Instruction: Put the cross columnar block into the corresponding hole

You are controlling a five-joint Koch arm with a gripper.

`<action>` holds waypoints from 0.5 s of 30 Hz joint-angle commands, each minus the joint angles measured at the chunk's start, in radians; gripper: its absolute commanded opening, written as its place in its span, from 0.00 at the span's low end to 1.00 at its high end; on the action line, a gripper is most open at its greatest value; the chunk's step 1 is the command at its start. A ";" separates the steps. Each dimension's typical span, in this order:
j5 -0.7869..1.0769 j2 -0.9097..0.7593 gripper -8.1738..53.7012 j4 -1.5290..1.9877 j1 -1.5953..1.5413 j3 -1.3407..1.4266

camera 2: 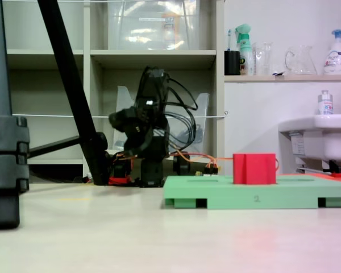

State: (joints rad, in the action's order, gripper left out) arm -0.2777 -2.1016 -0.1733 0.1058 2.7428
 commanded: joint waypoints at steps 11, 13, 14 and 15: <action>0.166 -0.219 0.69 0.183 -0.049 0.391; 0.164 -0.219 0.67 0.179 -0.049 0.393; 0.163 -0.218 0.68 0.178 -0.049 0.393; 0.163 -0.218 0.68 0.175 -0.044 0.393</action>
State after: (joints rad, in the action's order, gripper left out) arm -0.1058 -2.2411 -0.0414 0.0522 3.0664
